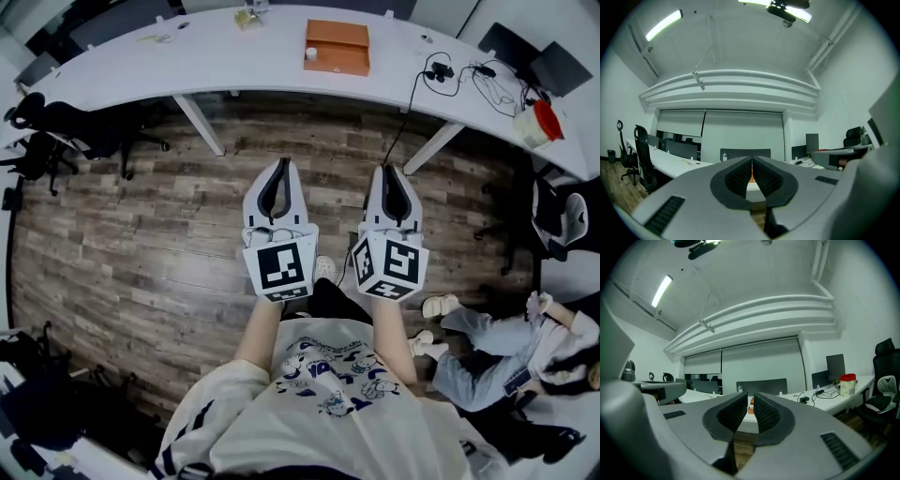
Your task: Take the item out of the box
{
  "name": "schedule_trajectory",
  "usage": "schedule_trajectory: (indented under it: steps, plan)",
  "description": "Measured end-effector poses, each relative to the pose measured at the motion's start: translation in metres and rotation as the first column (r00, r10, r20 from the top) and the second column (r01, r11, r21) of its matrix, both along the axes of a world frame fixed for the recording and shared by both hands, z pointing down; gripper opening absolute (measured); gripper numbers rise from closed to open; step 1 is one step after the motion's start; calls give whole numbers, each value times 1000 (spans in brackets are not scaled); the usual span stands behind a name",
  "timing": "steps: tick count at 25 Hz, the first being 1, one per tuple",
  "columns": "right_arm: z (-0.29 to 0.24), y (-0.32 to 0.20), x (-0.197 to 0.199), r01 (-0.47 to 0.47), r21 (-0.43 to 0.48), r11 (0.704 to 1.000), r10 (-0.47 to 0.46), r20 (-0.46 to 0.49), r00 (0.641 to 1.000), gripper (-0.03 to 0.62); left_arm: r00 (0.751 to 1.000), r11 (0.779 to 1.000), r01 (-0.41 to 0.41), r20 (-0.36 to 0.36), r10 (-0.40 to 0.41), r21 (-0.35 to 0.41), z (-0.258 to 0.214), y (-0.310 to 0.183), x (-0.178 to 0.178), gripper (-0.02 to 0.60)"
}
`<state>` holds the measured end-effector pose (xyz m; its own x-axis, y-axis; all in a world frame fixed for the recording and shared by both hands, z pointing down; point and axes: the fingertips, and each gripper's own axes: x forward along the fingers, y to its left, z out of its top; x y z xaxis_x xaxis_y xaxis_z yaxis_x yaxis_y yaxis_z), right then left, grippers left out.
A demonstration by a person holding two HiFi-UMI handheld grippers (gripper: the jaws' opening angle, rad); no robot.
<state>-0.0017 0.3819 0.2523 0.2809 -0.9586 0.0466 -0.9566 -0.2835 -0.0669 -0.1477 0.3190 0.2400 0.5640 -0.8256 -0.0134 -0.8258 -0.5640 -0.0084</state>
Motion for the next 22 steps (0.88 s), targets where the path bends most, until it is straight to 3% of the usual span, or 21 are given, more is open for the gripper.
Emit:
schedule_trajectory:
  steps: [13, 22]
  plan:
    - [-2, -95, 84, 52, 7, 999, -52, 5, 999, 58, 998, 998, 55, -12, -55, 9, -4, -87, 79, 20]
    - [9, -134, 106, 81, -10, 997, -81, 26, 996, 58, 997, 997, 82, 16, -82, -12, 5, -121, 98, 20]
